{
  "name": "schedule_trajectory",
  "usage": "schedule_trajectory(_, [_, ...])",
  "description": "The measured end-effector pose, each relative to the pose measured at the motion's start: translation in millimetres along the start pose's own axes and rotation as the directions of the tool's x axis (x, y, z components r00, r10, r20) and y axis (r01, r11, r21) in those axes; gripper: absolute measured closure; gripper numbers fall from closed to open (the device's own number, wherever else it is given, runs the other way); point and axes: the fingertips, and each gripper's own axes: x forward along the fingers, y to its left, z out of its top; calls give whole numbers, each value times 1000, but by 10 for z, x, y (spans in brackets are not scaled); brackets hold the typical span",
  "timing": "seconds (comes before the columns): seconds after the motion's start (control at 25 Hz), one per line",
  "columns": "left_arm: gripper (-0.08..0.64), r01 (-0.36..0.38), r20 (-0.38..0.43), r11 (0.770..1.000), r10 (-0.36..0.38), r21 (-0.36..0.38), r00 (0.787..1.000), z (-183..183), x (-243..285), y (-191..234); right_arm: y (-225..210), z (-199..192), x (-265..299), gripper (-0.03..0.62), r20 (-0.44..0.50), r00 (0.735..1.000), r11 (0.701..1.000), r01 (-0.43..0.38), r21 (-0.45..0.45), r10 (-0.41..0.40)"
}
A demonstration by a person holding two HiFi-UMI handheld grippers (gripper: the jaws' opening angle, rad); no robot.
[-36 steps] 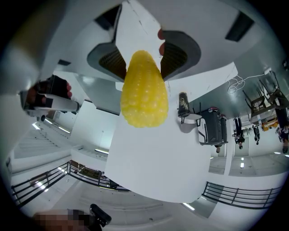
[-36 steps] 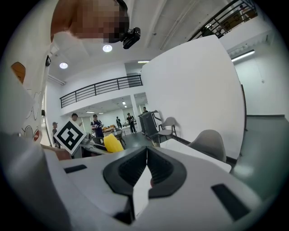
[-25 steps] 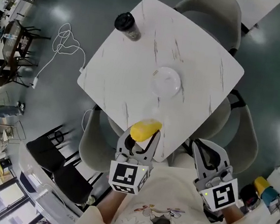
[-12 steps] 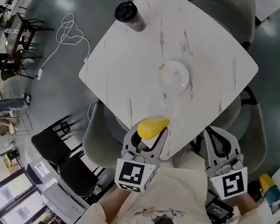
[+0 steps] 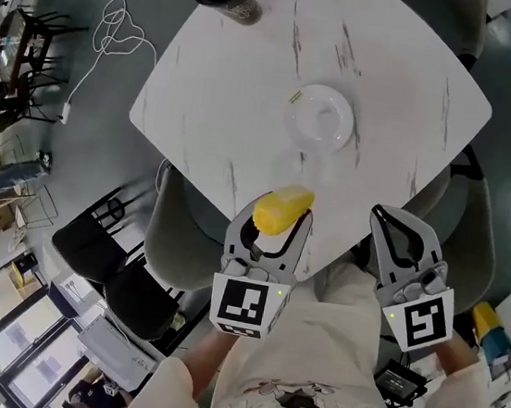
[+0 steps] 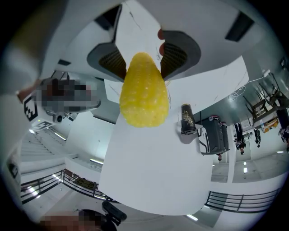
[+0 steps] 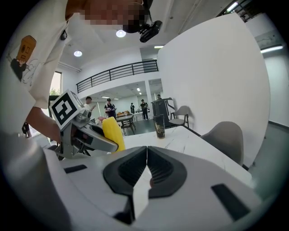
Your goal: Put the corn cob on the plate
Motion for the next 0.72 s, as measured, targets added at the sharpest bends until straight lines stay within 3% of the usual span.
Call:
schedule_trajectory(0.28, [318, -31, -76, 999, 29, -20, 997, -268, 319, 149, -65, -171, 186, 588, -15, 1000, 999, -18, 27, 19])
schedule_trajectory(0.72, [318, -50, -117, 998, 45, -37, 992, -459, 772, 301, -226, -454, 400, 588, -36, 999, 998, -22, 62, 24])
